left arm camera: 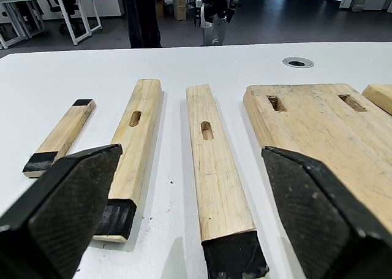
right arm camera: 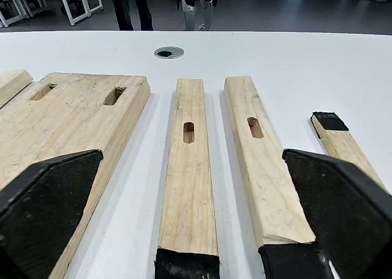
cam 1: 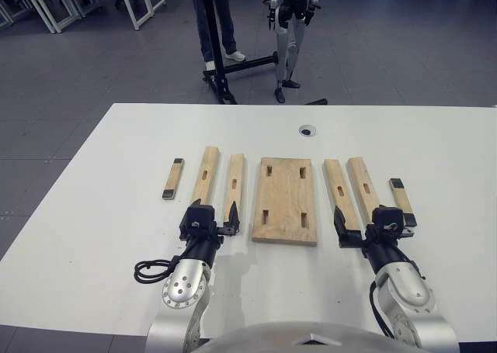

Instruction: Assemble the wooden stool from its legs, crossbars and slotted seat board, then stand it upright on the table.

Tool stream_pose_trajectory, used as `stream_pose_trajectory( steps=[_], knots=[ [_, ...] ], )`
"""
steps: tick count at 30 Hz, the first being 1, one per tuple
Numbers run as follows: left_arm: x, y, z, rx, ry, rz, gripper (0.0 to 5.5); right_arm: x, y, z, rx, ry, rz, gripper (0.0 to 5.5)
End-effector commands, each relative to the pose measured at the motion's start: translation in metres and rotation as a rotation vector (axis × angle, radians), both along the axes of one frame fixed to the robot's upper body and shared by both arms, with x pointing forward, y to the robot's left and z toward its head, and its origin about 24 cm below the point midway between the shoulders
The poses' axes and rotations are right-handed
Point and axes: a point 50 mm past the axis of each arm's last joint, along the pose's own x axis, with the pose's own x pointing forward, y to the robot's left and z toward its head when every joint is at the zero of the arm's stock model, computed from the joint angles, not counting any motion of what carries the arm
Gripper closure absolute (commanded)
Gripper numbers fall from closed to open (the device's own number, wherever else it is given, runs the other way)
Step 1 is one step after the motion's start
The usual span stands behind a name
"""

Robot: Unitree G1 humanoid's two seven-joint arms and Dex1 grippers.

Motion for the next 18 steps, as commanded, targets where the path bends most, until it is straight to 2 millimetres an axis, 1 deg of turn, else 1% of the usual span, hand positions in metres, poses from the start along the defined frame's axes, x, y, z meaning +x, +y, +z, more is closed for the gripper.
stream_pose_trajectory(
  steps=[1, 18],
  knots=[
    [0.0028, -0.0007, -0.0001, -0.003, -0.005, 0.003, 1.28, 0.0017, -0.0007, 0.0021, 0.0, -0.006, 0.004, 0.02],
    [0.003, 0.0025, -0.0028, -0.018, 0.0, 0.009, 1.28, 0.0023, 0.0007, 0.0006, 0.021, -0.006, 0.005, 0.02]
  ],
)
